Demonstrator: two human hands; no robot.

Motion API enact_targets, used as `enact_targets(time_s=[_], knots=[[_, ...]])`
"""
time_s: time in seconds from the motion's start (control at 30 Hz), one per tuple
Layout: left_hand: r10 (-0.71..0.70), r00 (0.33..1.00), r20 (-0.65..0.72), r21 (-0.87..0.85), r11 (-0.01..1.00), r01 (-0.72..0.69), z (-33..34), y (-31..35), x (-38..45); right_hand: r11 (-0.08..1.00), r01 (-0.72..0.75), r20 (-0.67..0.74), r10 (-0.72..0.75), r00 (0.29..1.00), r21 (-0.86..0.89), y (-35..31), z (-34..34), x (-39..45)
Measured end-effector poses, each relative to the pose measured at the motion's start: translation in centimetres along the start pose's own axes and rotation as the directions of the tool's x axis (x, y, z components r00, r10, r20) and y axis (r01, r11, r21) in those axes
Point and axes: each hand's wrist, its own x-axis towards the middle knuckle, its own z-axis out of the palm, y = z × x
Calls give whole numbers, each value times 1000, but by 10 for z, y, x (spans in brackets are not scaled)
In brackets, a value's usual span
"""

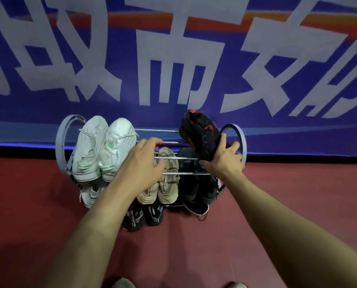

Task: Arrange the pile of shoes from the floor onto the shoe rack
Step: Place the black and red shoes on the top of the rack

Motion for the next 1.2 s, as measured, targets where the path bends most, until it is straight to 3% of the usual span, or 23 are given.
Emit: enact_targets(time_s=[0.1,0.23,0.47,0.63,1.1,1.2], knots=[[-29,999,27,1,1000,29,0,-10,3,995,-87,134,92,987,-42,-4,28,-3],[-45,999,27,-12,999,45,-1,-17,7,996,-82,167,84,982,-20,1,33,-2],[-45,998,52,-35,998,47,0,-9,12,997,-36,104,29,994,73,7,40,-6],[-60,996,64,-35,997,62,-2,0,14,967,3,41,-14,999,256,11,32,-2],[-46,990,134,17,999,44,30,27,24,865,-40,142,-36,989,500,16,29,-6],[-58,987,152,38,998,53,32,30,24,862,15,90,-70,994,507,9,30,-6]])
